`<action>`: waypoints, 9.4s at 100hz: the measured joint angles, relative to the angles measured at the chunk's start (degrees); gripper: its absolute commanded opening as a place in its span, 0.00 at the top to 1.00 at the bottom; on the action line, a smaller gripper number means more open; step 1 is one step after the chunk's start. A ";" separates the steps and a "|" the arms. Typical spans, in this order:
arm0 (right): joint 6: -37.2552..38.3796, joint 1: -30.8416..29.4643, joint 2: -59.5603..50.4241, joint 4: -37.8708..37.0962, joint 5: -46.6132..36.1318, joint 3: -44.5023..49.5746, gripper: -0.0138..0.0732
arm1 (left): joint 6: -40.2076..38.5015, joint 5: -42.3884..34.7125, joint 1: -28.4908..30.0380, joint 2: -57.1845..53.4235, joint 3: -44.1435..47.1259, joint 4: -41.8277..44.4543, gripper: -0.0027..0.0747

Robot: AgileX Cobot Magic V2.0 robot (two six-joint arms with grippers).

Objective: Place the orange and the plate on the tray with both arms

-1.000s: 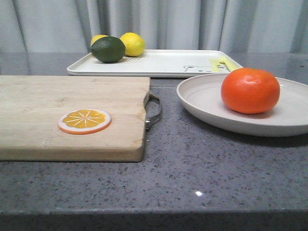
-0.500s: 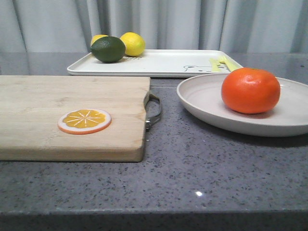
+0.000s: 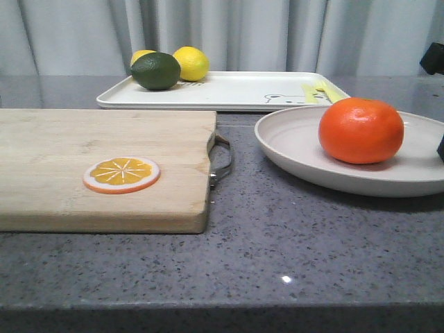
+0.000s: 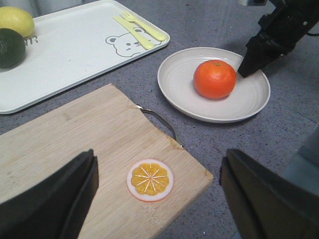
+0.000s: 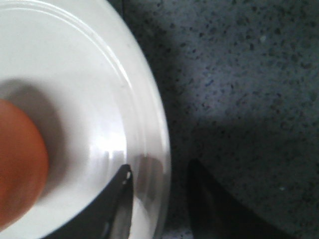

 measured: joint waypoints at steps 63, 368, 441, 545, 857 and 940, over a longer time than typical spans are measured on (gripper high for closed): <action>0.42 0.00 0.13 3.48 0.42 -1.51 0.92 | 0.00 0.00 0.00 0.00 0.11 0.00 0.33; -2.41 4.67 56.60 8.73 11.18 -82.77 0.44 | 0.00 0.00 0.00 0.00 0.11 0.00 0.33; -5.13 4.67 41.82 3.20 25.62 -82.77 0.92 | 0.00 0.00 0.00 0.00 0.11 -0.47 0.33; -8.09 4.76 -8.71 1.69 12.66 -30.54 0.92 | 0.00 0.00 0.00 0.00 0.11 -0.95 0.33; -13.36 4.76 -75.88 -4.20 -12.30 29.53 0.92 | 0.00 -27.09 21.49 -28.32 29.88 1.57 0.99; -13.50 4.76 -75.91 -4.20 -12.30 29.53 0.92 | -2.36 -32.70 39.06 -39.75 47.91 5.35 0.99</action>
